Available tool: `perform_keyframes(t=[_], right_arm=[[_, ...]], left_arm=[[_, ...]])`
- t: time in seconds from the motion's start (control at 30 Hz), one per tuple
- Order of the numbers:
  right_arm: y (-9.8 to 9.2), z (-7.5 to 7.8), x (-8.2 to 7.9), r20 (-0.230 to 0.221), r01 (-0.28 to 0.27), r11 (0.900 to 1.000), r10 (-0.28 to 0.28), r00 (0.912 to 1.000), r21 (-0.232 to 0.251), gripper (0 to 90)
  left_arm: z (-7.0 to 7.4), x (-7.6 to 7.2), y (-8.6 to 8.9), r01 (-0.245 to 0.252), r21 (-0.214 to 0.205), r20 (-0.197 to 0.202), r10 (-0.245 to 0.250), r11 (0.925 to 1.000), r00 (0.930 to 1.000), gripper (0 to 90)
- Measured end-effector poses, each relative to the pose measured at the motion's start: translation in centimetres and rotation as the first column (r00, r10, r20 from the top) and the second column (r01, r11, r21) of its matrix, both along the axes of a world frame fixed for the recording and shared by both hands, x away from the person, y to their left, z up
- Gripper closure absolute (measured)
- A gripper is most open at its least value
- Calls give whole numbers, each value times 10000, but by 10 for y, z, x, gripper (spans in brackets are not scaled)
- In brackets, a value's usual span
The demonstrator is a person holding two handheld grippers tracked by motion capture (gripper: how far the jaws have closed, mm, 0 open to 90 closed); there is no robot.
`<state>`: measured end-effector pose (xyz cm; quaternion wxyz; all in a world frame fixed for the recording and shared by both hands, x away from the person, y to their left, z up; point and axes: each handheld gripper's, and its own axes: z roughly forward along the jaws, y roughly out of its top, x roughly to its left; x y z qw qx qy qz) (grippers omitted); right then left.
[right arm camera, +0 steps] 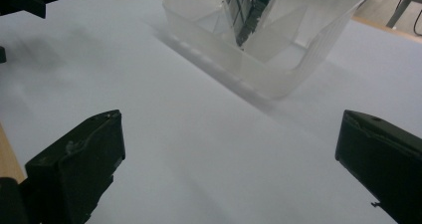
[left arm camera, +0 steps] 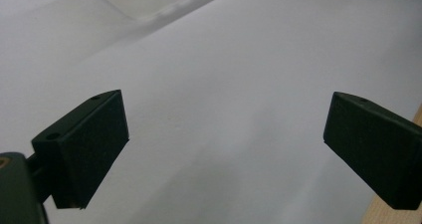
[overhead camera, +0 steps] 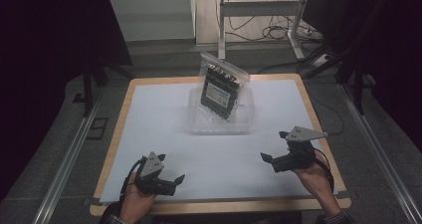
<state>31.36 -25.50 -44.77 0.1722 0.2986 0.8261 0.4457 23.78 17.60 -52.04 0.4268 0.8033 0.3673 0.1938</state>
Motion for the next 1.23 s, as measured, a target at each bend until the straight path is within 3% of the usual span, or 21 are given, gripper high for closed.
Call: perform_keyframes(t=[0.2,0.57,0.73,1.03,1.23], right_arm=[[-6,-9,-5,-110,27,10000,-26,9999,18,0],[-22,-20,-16,145,627,9979,-625,9979,-132,0],[-29,-29,-18,-41,858,9960,-859,9963,-258,0],[-40,-46,-14,-816,1123,9919,-1170,9898,-595,0],[-41,-46,-13,-699,1281,9893,-1329,9887,-699,0]], left_arm=[[0,0,0,-19,52,38,19,10000,10000,35],[-1,0,0,-43,147,78,42,9999,10000,34],[-1,0,-1,-70,232,58,69,9997,10000,34],[-3,1,-1,-102,347,-104,106,9993,9999,33],[-3,1,-1,-126,365,-68,128,9993,9999,42]])
